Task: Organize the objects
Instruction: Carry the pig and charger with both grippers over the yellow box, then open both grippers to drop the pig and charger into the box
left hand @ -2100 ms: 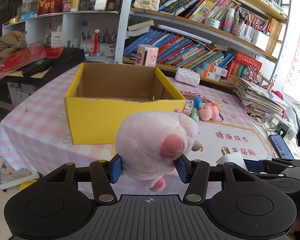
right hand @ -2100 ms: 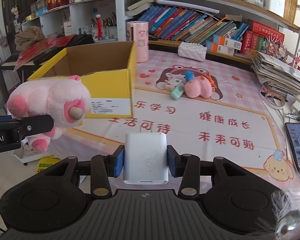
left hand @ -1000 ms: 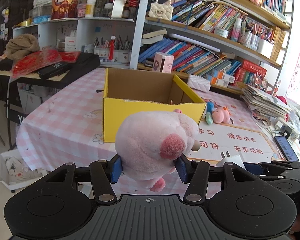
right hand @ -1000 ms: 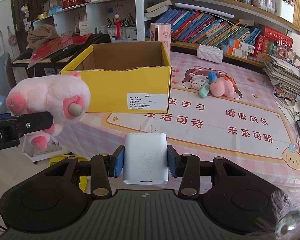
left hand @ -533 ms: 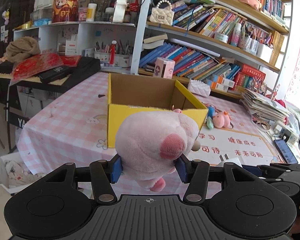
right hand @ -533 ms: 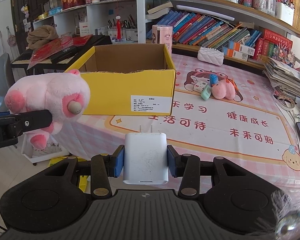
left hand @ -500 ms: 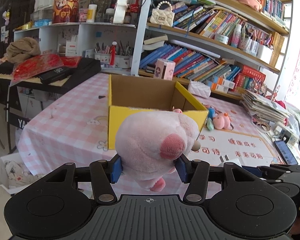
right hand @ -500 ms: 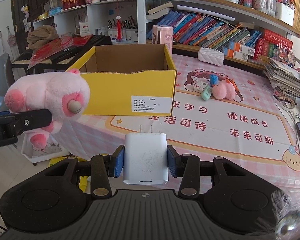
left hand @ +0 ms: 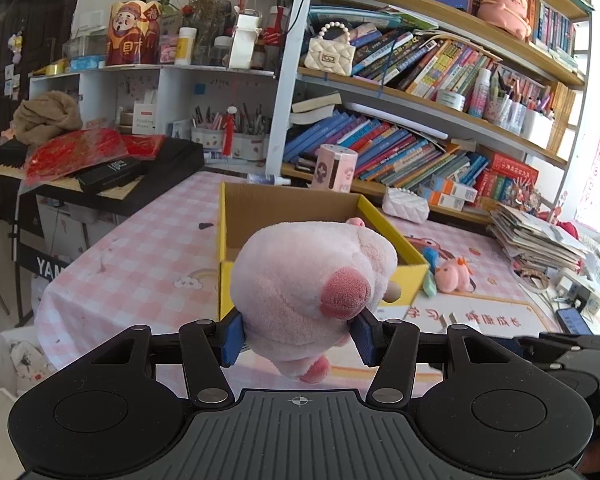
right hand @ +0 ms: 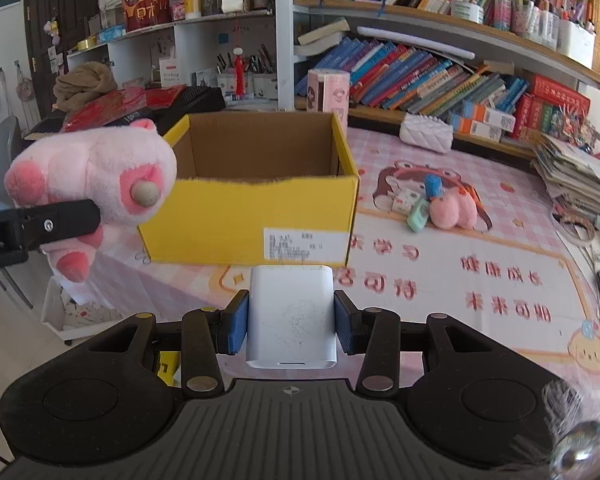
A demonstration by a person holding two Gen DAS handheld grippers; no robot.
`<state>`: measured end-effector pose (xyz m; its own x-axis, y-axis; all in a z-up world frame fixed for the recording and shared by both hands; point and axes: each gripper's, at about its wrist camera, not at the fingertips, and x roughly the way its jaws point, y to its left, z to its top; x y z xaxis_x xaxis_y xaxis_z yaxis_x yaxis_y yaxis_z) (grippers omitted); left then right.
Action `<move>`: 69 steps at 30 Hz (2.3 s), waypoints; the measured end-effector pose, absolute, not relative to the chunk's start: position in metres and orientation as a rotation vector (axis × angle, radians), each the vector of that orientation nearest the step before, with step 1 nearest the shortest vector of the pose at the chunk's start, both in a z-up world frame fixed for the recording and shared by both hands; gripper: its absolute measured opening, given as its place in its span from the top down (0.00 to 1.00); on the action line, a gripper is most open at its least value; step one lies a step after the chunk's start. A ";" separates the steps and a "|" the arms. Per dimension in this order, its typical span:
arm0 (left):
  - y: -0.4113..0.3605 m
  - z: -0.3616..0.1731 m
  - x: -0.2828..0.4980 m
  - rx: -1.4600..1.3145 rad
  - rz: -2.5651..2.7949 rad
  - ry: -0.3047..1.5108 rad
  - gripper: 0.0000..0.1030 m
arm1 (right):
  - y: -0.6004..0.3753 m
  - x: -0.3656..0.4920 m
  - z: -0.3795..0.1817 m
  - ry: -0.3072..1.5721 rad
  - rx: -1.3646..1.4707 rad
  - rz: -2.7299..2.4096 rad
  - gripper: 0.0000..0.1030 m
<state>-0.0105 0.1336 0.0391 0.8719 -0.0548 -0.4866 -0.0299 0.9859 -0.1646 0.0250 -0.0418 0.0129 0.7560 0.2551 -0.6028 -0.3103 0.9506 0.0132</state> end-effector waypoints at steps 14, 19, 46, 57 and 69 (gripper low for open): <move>0.140 0.038 0.093 -0.120 0.087 0.513 0.49 | -0.026 0.140 0.035 0.555 -0.110 0.363 0.60; 0.136 0.025 0.130 -0.098 0.129 0.558 0.49 | -0.020 0.182 0.032 0.564 -0.145 0.397 0.60; 0.113 -0.020 0.217 0.109 0.227 0.742 0.40 | 0.041 0.304 -0.005 0.695 -0.361 0.631 0.60; 0.107 -0.014 0.215 0.119 0.241 0.712 0.34 | 0.048 0.317 -0.016 0.788 -0.390 0.660 0.60; 0.107 0.003 0.195 0.098 0.269 0.640 0.16 | 0.048 0.316 -0.014 0.774 -0.400 0.661 0.54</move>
